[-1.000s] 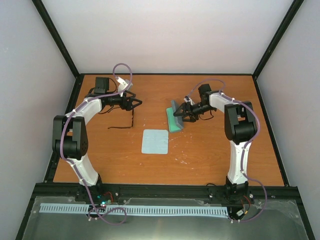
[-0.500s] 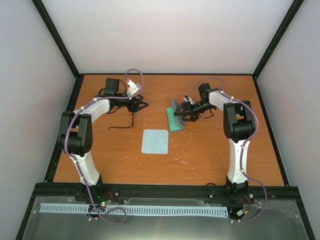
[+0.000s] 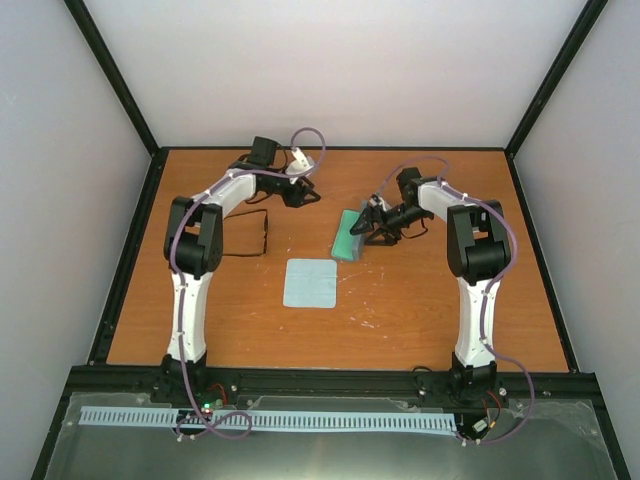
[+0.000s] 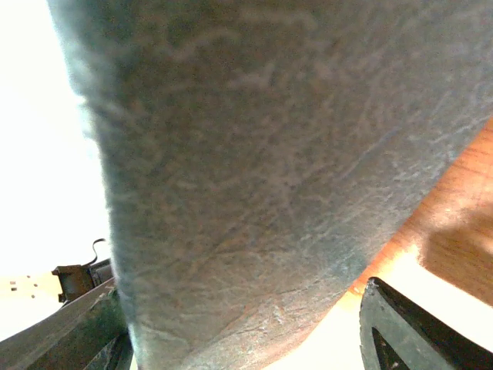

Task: Organize the sunglasses
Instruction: Place the sunglasses case at the center of the board, then adjust the sunglasses case at the center of the board.

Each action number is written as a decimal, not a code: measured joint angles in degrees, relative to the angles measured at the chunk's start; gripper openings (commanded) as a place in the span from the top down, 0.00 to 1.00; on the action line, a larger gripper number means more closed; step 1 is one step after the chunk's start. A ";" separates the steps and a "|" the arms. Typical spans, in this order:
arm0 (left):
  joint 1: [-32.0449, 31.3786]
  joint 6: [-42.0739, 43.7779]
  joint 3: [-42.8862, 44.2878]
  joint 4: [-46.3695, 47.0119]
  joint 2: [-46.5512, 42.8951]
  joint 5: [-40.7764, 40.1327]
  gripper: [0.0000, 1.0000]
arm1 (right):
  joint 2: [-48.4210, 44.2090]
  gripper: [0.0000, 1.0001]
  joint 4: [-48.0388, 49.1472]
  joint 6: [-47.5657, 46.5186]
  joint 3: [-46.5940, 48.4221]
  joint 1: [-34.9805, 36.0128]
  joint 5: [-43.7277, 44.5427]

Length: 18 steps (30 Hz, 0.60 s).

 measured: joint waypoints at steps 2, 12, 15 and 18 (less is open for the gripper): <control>-1.11 1.75 1.42 -1.86 1.29 -1.01 0.48 | -0.02 0.25 -0.35 -0.17 0.00 0.00 0.55; -9.03 12.76 4.76 -6.69 2.82 -2.45 0.44 | -5.66 0.24 -2.54 -0.20 0.28 -0.26 4.09; -10.08 14.29 6.62 -6.95 3.98 -2.93 0.46 | -9.29 0.24 -3.39 -0.20 0.33 -0.83 5.20; -10.14 15.43 10.19 -7.15 6.58 -3.96 0.50 | -13.16 0.24 -4.13 -0.20 0.31 -1.62 6.45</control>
